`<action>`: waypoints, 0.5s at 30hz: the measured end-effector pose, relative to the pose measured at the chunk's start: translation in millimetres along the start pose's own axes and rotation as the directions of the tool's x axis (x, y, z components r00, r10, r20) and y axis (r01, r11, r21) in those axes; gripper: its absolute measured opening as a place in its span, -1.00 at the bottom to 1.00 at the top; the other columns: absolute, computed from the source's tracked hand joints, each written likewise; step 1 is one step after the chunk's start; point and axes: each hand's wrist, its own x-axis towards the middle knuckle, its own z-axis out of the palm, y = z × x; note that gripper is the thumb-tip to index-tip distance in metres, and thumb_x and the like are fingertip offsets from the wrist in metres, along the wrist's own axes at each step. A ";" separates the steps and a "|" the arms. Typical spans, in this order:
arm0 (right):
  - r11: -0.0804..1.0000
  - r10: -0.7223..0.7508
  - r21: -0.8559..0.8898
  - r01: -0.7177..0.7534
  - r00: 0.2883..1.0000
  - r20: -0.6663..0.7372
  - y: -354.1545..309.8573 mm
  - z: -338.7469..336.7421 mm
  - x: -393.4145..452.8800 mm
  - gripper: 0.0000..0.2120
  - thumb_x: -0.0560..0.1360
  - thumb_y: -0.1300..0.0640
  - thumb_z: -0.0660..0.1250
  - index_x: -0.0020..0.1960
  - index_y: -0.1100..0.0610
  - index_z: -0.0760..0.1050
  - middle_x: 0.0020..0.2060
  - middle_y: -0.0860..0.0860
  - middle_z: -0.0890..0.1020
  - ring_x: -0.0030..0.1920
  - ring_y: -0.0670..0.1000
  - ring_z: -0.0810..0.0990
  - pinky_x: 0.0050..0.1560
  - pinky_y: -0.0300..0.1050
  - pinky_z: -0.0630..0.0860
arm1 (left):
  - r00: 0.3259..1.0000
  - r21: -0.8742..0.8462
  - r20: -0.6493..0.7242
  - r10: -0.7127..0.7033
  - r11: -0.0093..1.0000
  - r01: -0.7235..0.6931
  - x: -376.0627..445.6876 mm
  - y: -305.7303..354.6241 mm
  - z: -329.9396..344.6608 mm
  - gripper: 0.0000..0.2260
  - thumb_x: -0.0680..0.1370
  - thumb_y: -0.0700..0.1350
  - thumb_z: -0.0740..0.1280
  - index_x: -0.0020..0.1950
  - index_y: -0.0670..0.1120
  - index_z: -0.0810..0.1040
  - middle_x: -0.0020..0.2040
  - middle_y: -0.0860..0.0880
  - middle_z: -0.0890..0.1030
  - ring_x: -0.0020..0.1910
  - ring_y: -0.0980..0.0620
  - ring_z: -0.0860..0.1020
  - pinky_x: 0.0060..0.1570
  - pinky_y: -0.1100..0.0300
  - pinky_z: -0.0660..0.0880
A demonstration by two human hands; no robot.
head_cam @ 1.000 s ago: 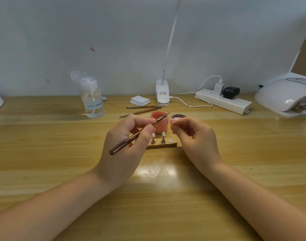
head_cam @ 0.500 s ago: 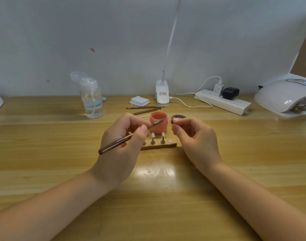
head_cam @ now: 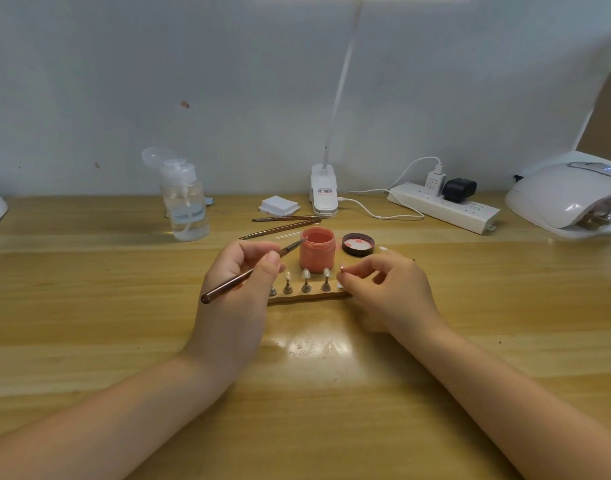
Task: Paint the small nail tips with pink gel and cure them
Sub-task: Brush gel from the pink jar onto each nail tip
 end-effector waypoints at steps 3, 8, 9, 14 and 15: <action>0.998 0.011 -0.063 -0.010 1.000 0.027 0.9 0.0 1.0 -0.97 0.40 -0.01 0.47 -0.21 -0.09 0.67 -0.22 -0.10 0.55 -0.19 -0.13 0.44 -0.20 -0.22 0.31 | 1.000 0.016 0.009 -0.014 1.000 0.014 -0.8 -0.2 -0.1 -0.91 0.58 -0.11 0.29 0.02 0.01 0.59 -0.11 0.08 0.65 -0.07 0.15 0.60 -0.11 0.28 0.48; 0.989 -0.006 -0.147 0.012 0.999 0.041 2.8 -2.1 1.4 -0.92 0.39 -0.07 0.47 -0.18 -0.09 0.68 -0.31 -0.21 0.55 -0.05 -0.06 0.48 -0.06 -0.16 0.32 | 1.000 0.008 0.019 -0.012 1.000 0.012 -0.7 -0.4 0.2 -0.91 0.58 -0.12 0.29 0.01 0.02 0.58 -0.12 0.11 0.64 -0.07 0.14 0.60 -0.10 0.27 0.48; 0.984 -0.016 -0.175 0.022 0.999 0.036 2.6 -2.6 0.8 -0.90 0.39 -0.09 0.47 -0.19 -0.09 0.68 -0.30 -0.21 0.55 -0.03 -0.05 0.47 -0.04 -0.15 0.33 | 1.000 0.005 0.019 -0.012 1.000 0.012 -0.5 -0.7 -0.2 -0.91 0.58 -0.12 0.29 0.01 0.03 0.58 -0.12 0.11 0.64 -0.07 0.14 0.60 -0.10 0.26 0.48; 0.879 -0.137 -0.458 0.132 0.990 0.022 -1.5 -9.9 -4.1 -0.74 0.41 -0.23 0.37 -0.28 -0.06 0.60 -0.37 -0.17 0.48 -0.20 -0.05 0.49 -0.33 -0.20 0.26 | 0.998 -0.045 0.036 -0.043 0.998 0.044 0.7 -1.9 -1.7 -0.91 0.59 -0.15 0.30 0.00 0.00 0.59 -0.14 0.13 0.66 -0.03 0.08 0.61 0.07 -0.03 0.56; 0.863 -0.143 -0.484 0.141 0.989 0.034 -2.5 -10.9 -4.9 -0.71 0.43 -0.23 0.35 -0.30 -0.05 0.60 -0.36 -0.15 0.53 -0.21 -0.05 0.51 -0.35 -0.20 0.30 | 0.998 -0.056 0.044 -0.054 0.997 0.057 0.3 -2.0 -1.3 -0.90 0.59 -0.15 0.30 0.00 0.00 0.60 -0.15 0.13 0.65 -0.02 0.07 0.61 0.11 -0.09 0.55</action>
